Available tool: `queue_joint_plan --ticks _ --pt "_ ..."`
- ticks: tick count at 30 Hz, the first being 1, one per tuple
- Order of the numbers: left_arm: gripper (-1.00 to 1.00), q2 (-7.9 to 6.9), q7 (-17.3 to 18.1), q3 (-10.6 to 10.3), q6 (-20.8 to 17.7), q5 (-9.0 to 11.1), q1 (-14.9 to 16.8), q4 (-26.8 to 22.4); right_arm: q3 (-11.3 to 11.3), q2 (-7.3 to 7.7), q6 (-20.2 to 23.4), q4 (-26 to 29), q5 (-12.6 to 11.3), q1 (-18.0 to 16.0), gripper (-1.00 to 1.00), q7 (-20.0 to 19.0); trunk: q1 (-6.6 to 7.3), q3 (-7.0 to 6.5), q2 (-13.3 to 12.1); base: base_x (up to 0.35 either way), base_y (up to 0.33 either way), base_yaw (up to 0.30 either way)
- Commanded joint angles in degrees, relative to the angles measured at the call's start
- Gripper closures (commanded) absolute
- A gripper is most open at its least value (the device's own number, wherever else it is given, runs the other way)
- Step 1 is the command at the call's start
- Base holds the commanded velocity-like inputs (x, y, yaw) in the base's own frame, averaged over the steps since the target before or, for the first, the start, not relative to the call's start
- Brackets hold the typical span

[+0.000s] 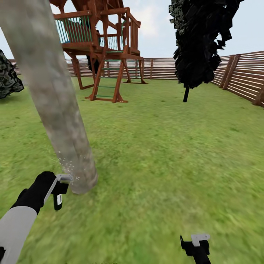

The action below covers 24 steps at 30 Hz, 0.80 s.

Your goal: In the garden, pick up the pesticide atomizer on the floor and spray pesticide onto both trees until each tree trunk is fully covered.

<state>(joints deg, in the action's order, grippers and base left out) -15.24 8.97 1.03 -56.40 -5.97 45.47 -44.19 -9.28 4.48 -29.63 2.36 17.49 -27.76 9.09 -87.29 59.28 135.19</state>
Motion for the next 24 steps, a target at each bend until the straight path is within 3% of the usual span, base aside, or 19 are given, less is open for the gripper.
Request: queue_joint_plan --ticks 1,10,16,17,20,24 --pt "1.00 0.08 0.43 0.11 -0.21 -0.62 -0.05 -0.03 -0.39 0.00 -0.14 -0.03 0.61 -0.03 -1.00 0.23 0.01 0.05 0.02 0.000 -0.276 0.273" --pt "1.00 0.04 0.34 0.17 1.51 -0.70 -0.15 0.40 -0.39 0.00 -0.16 0.00 0.59 -0.01 -1.00 0.18 0.01 0.05 0.02 0.035 -0.276 0.196" --pt "1.00 0.06 0.32 0.18 8.77 -0.56 -0.20 10.48 -0.39 0.00 -0.16 -0.07 0.61 -0.03 -1.00 0.14 0.01 0.05 0.02 0.122 -0.274 0.032" --pt "1.00 0.04 0.16 0.21 11.36 -0.43 -0.19 13.05 -0.39 -0.03 -0.16 -0.07 0.61 -0.04 -1.00 0.14 0.01 0.05 0.02 0.149 -0.267 0.255" --pt "1.00 -0.01 -3.53 0.37 14.32 -0.05 -0.19 15.04 -0.39 -0.08 -0.14 -0.07 0.61 -0.03 -1.00 0.14 0.01 0.05 0.02 0.157 -0.260 0.270" --pt "1.00 0.28 -5.70 0.46 18.45 4.28 -0.20 17.64 -0.39 -0.15 -0.14 -0.07 0.61 -0.03 -1.00 0.14 0.01 0.05 0.02 0.156 -0.257 0.276"
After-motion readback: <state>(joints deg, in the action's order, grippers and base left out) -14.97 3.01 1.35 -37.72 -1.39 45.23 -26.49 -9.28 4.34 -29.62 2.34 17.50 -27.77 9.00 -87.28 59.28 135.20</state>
